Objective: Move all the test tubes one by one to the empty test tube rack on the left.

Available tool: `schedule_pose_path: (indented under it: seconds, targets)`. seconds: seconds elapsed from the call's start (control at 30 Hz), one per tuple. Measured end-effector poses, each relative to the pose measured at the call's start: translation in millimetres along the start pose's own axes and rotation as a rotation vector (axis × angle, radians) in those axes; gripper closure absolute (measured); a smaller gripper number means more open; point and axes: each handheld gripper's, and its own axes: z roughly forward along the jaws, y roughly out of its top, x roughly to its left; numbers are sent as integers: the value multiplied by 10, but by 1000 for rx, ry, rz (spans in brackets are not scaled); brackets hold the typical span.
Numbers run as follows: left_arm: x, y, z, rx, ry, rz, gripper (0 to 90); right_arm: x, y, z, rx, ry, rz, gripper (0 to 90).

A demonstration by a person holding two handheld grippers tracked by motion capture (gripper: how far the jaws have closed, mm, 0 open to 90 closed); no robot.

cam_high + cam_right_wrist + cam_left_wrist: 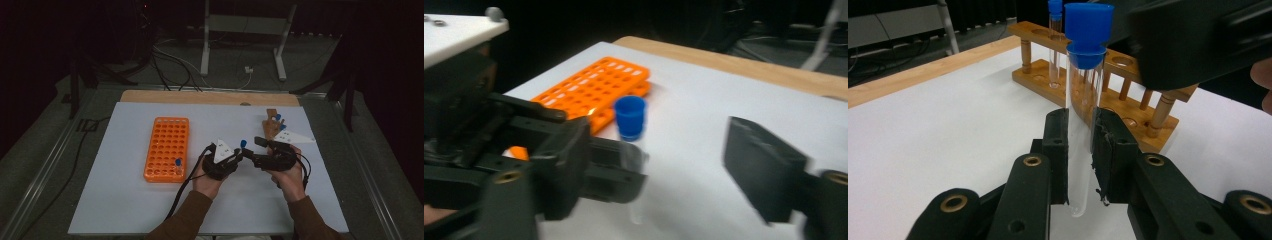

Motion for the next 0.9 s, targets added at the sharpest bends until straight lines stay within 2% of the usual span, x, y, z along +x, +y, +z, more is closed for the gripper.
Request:
schedule_pose_path:
  seconds: [0.1,0.13,0.27,0.4,0.9]
  targets:
    - [16,8,-26,-5,2,-9,783,-18,18,-31,-7,-46,-10,143]
    - [23,11,-38,-6,2,-9,783,-26,23,-43,-9,-57,-11,142]
    - [43,26,-93,-15,4,-16,783,-66,39,-87,-16,-82,-20,40]
    - [77,44,-180,-28,12,-21,783,-113,54,-145,-32,-81,-23,28]
    - [309,97,-522,-108,44,-79,783,-315,45,-300,-73,-120,32,4]
